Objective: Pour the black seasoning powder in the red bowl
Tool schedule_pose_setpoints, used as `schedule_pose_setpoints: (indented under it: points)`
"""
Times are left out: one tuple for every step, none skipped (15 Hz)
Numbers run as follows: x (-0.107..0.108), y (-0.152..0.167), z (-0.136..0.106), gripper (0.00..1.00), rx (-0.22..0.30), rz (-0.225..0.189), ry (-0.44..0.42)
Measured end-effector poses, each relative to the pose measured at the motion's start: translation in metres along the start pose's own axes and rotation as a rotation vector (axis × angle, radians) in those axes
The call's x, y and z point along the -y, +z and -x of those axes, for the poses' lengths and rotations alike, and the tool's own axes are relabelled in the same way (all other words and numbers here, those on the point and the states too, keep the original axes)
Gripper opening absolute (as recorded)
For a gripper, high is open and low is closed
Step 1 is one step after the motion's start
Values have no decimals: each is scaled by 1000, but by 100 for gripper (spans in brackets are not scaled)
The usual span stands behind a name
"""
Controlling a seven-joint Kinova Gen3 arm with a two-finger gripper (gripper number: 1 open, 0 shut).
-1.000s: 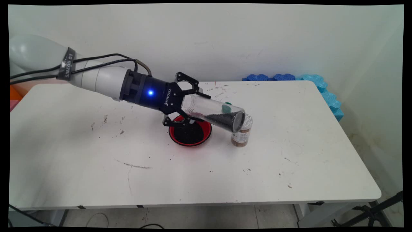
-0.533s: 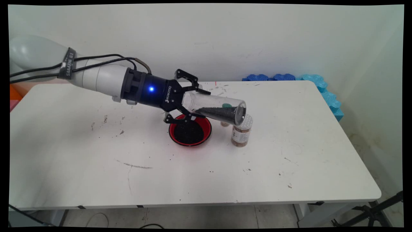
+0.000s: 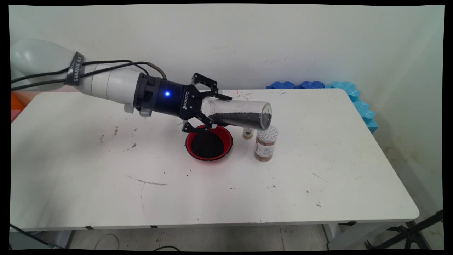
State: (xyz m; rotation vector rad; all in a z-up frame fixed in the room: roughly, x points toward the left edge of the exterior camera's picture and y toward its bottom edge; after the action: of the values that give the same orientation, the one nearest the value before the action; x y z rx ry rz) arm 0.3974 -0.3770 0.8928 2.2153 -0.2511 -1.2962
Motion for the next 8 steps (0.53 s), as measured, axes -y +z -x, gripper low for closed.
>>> schedule_pose_setpoints:
  points:
    - [0,0,0,0,1,2,-7]
    - [0,0,-1,0,3,4,-19]
    - [-1,0,-1,0,4,6,-26]
    - [-1,0,-1,0,5,9,-37]
    - [-1,0,-2,0,6,10,-44]
    - [-1,1,-2,0,8,13,-53]
    - [-2,1,-2,0,8,15,-60]
    - [-2,1,-3,0,9,18,-68]
